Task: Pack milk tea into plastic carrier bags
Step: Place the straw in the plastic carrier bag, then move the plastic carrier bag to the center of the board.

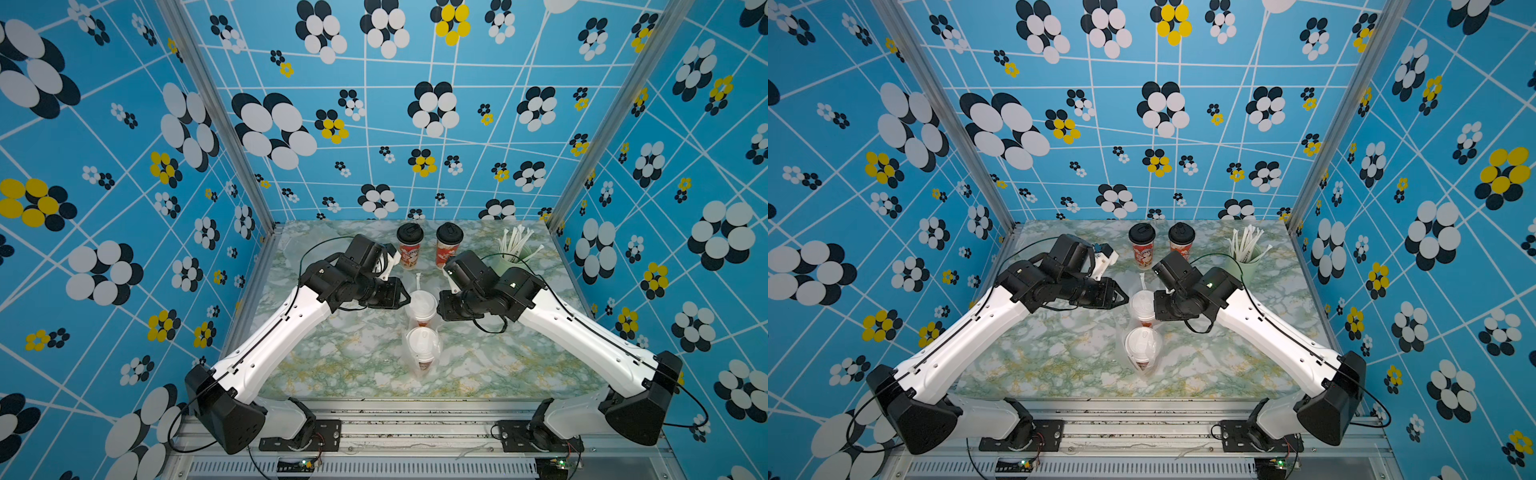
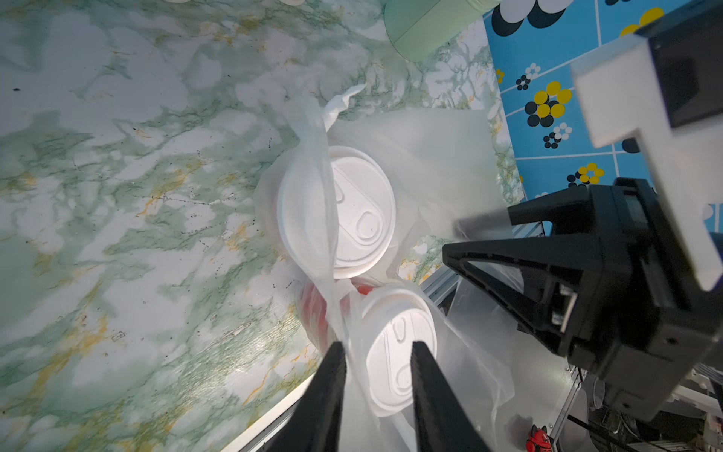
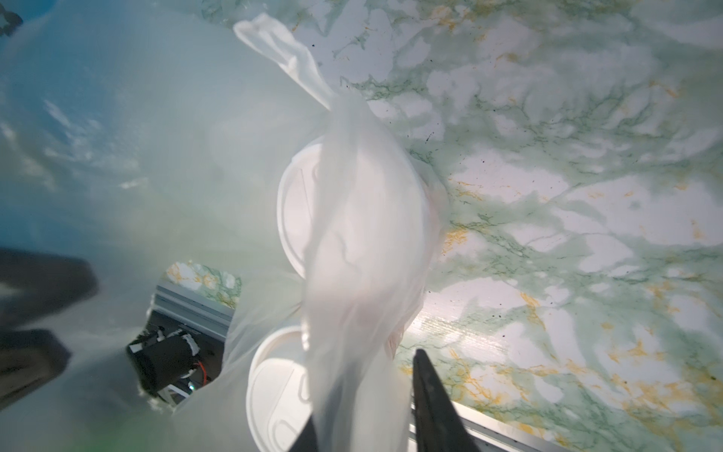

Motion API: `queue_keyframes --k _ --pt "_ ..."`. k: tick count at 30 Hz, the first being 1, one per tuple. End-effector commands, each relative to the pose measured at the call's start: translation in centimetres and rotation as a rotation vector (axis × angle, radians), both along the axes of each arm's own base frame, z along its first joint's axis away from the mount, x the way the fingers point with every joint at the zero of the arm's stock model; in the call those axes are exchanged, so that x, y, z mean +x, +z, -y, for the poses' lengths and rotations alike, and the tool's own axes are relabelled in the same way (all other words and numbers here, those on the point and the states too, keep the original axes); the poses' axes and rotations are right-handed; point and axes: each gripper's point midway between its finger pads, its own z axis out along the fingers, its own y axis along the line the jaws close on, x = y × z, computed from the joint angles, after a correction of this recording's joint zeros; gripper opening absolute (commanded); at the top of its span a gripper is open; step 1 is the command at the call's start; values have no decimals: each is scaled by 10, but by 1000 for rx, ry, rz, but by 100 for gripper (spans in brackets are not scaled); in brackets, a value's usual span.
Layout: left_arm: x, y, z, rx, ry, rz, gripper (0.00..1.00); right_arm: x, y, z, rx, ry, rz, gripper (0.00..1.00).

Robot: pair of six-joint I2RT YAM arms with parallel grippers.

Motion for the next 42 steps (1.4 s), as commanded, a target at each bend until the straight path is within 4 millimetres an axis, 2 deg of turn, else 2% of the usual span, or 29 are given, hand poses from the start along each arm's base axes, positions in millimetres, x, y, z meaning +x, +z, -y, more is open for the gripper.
queue_keyframes --k 1,4,10,25,31,42 --pt "-1 6 6 -14 -27 9 18 2 6 3 -1 -5 6 16" --pt "1 9 10 -26 -27 17 7 5 9 7 0 -16 16 0" --pt "12 14 23 -70 -25 29 0 16 20 22 10 -60 56 0" --pt "46 25 59 -115 -58 42 0 43 31 58 21 -138 83 0" --pt "62 22 77 -134 -77 27 0 62 28 80 14 -183 78 0" --pt "89 18 99 -137 -82 19 0 98 30 103 6 -204 70 0"
